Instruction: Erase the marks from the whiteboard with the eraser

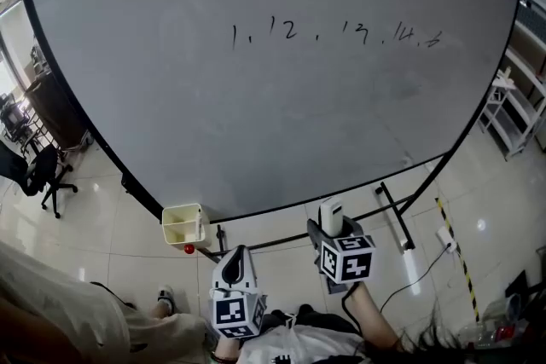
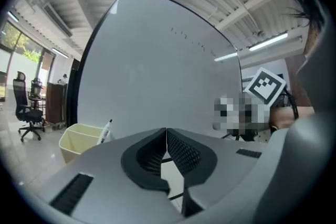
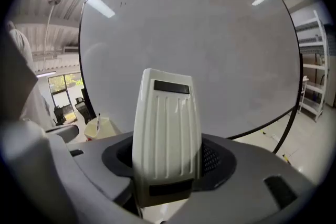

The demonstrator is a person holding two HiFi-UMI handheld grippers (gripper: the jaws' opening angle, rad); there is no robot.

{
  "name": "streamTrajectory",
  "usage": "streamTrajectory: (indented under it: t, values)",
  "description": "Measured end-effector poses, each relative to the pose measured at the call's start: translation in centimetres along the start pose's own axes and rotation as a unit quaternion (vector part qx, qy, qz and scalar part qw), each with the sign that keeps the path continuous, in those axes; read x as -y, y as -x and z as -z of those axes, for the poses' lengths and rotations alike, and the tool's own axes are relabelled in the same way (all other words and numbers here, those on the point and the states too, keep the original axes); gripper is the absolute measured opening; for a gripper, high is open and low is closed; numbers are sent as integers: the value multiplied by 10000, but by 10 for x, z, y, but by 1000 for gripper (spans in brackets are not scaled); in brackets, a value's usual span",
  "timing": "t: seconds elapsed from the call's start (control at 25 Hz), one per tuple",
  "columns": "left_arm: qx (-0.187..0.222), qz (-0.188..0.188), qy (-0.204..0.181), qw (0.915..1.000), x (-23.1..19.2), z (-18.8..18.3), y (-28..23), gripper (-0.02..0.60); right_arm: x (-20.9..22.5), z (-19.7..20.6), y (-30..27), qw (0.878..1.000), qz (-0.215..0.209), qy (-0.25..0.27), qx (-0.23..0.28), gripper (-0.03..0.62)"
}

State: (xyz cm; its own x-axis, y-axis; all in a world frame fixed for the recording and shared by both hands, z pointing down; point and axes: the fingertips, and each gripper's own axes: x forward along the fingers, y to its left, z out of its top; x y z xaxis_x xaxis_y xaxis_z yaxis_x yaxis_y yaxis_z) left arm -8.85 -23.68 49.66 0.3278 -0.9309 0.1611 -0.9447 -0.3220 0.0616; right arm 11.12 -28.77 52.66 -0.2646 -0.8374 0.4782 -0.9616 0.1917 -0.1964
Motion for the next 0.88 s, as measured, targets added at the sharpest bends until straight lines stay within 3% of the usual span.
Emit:
streamTrajectory:
  t: [0.28, 0.48, 0.72, 0.88]
  values:
    - [-116, 10, -109, 9999, 17, 10, -5, -2, -13, 24, 3, 9996, -239, 61, -131, 284]
    - [32, -86, -326, 9994, 43, -3, 2, -2, -6, 30, 16, 9990, -444, 85, -33, 284]
    - [-67, -600, -133, 9981, 107, 21, 39, -2, 37, 65, 76, 9969, -766, 151, -126, 284]
    - [-285, -571, -27, 9980, 167, 46, 60, -2, 76, 102, 123, 9961, -773, 75, -429, 282]
